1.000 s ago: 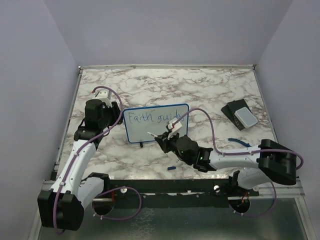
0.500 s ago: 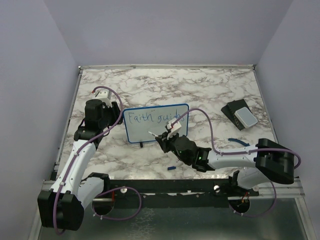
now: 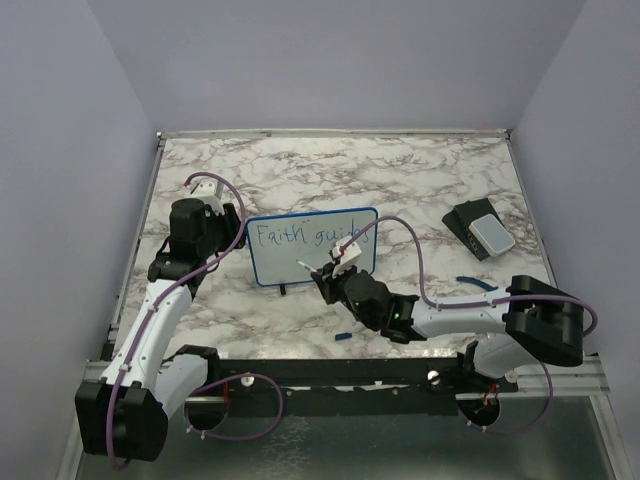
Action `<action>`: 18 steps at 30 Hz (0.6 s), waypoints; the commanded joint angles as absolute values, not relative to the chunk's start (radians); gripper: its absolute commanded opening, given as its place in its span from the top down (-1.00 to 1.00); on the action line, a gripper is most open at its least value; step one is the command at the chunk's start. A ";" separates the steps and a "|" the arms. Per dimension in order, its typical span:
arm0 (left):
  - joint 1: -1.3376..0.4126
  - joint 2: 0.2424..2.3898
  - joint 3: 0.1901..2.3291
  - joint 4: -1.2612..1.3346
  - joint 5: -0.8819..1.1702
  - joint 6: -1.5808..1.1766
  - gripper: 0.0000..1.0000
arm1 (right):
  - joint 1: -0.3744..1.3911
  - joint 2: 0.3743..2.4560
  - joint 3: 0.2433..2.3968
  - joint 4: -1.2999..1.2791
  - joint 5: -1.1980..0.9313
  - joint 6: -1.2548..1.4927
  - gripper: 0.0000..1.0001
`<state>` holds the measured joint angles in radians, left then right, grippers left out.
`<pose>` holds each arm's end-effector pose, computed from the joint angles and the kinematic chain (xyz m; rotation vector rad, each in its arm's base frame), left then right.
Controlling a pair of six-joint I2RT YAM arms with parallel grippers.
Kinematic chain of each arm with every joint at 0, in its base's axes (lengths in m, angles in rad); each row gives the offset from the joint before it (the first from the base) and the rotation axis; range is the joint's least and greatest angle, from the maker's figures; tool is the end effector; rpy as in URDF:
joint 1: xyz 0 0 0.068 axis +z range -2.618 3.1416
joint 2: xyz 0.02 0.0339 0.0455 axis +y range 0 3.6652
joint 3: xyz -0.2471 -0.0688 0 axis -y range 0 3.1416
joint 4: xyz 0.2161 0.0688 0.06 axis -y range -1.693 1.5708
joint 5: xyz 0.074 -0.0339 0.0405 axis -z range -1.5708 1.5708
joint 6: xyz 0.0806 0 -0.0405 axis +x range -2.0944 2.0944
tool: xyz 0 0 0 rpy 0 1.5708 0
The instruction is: Write a sentence on the whiteboard
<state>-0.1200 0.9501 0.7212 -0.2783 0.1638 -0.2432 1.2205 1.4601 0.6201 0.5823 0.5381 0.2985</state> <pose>0.2313 -0.0411 0.2493 -0.0279 2.0940 -0.3911 0.1487 0.2865 0.2017 -0.4559 1.7734 0.5922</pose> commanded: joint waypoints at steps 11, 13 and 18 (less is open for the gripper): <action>-0.124 0.936 0.708 -0.277 0.157 -0.243 0.07 | 1.228 1.508 0.663 0.580 0.560 0.279 0.99; -0.125 0.936 0.708 -0.278 0.160 -0.244 0.07 | 1.229 1.510 0.663 0.576 0.552 0.282 0.99; -0.125 0.936 0.707 -0.278 0.160 -0.242 0.07 | 1.229 1.512 0.656 0.560 0.547 0.291 0.99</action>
<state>-0.1200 0.9501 0.7212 -0.2783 0.1638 -0.2432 1.2236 1.4929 0.6373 0.5823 0.5396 0.2909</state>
